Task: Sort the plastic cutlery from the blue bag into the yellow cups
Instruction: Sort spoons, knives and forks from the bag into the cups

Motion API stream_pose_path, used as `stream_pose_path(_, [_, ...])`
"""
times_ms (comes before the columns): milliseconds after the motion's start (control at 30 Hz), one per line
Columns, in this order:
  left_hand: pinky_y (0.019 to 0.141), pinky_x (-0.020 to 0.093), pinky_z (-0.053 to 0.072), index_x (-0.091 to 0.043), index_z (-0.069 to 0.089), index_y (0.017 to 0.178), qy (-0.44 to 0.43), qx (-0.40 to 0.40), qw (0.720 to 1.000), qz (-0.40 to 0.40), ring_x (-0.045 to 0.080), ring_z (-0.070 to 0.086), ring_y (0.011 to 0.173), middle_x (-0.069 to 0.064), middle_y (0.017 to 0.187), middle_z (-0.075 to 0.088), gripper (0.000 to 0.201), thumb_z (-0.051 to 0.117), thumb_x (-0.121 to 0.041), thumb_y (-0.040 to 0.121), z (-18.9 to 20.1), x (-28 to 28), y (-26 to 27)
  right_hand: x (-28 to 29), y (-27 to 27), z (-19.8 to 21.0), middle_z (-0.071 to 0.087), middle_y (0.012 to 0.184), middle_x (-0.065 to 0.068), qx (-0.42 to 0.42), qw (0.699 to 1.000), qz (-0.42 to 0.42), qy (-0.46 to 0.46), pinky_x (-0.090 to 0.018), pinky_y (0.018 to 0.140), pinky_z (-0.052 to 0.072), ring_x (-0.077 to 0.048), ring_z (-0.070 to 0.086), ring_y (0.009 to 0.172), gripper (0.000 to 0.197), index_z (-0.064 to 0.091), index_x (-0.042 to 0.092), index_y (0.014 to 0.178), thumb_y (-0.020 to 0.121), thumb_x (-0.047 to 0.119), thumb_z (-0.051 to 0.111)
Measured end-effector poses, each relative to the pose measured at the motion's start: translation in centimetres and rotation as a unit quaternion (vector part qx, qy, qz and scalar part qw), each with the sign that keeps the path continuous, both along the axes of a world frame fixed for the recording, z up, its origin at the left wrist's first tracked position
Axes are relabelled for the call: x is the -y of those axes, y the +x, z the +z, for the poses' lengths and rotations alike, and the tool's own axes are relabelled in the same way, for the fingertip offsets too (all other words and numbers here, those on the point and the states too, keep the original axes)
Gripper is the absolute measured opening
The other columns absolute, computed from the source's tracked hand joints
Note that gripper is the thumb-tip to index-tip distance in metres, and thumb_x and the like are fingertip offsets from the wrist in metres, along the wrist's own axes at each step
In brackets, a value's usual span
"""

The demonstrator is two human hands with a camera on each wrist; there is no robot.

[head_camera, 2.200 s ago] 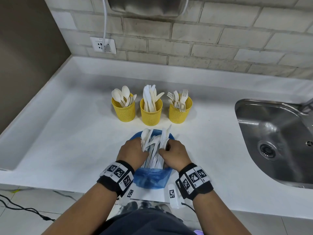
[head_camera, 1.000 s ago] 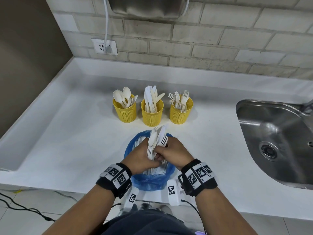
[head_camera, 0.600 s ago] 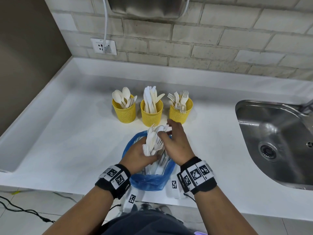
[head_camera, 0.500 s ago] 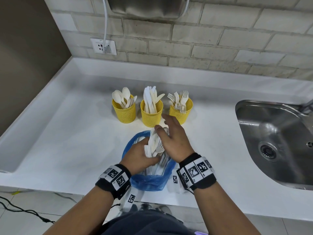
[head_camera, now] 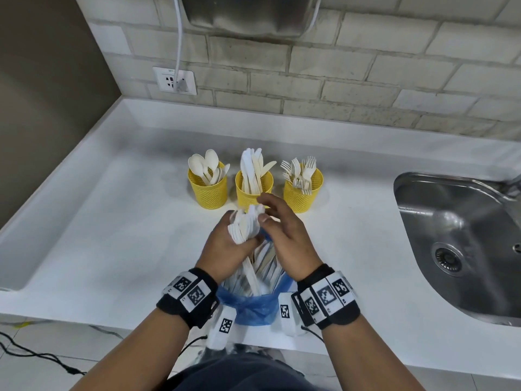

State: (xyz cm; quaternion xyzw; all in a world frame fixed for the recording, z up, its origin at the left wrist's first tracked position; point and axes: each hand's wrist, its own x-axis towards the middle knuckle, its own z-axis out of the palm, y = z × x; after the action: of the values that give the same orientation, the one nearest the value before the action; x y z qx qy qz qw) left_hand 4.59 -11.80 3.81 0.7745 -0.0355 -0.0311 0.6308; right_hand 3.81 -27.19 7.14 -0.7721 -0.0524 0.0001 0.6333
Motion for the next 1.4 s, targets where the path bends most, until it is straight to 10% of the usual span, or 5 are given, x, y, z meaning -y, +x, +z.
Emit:
stream_pose_path(167, [0.076,0.034,0.055,-0.02,0.06,0.115,-0.07,0.01,0.997,0.035,0.017,0.069,0.083,-0.002,0.093,0.071,0.044,0.08,-0.023,0.076,2.4,0.1,1.3,0.1,-1.2,-2.2,0.06,0.135,0.01,-0.081,0.989,0.101,-0.072,-0.032,0.108,0.047,-0.005,0.058,0.123,0.083,0.036,0.029,0.15,0.075,0.041,0.069])
stream_pose_path(600, [0.093,0.03,0.056,-0.019,0.054,0.132,-0.075,0.023,0.997,-0.022,0.011,0.068,0.109,-0.008,0.115,0.071,0.066,0.086,-0.019,0.074,5.1,1.9,0.8,-1.9,-0.8,-2.0,0.06,0.055,0.004,-0.131,0.99,0.027,0.045,-0.03,0.051,0.045,-0.013,0.055,0.045,0.029,0.061,0.009,0.102,0.074,0.015,0.06])
stream_pose_path(833, [0.088,0.026,0.056,-0.022,0.059,0.122,-0.032,0.016,0.997,-0.062,0.011,0.073,0.098,-0.005,0.103,0.077,0.054,0.088,-0.015,0.077,5.4,2.3,0.0,-2.6,0.0,-1.5,0.059,0.078,0.014,-0.029,1.0,-0.01,0.002,-0.003,0.066,0.042,0.02,0.059,0.07,0.02,0.066,0.003,0.103,0.097,-0.012,0.053])
stream_pose_path(1100, [0.085,0.037,0.058,-0.006,0.07,0.097,-0.062,0.044,0.997,0.008,0.018,0.075,0.086,0.004,0.085,0.078,0.012,0.068,-0.017,0.096,6.9,2.6,0.6,-2.1,-0.1,-1.0,0.074,0.105,0.008,-0.096,0.995,-0.001,0.026,-0.031,0.086,0.06,-0.012,0.071,0.102,0.048,0.058,0.026,0.124,0.086,0.0,0.071])
stream_pose_path(1400, [0.078,0.018,0.053,-0.007,0.068,0.096,-0.095,0.073,0.992,-0.047,0.004,0.067,0.082,-0.007,0.084,0.071,0.011,0.075,-0.004,0.088,7.4,2.9,-0.5,-1.7,-0.6,0.4,0.068,0.129,-0.016,-0.254,0.813,0.056,0.521,-0.028,0.073,0.062,-0.023,0.073,0.108,0.074,0.052,0.005,0.14,0.086,-0.026,0.013])
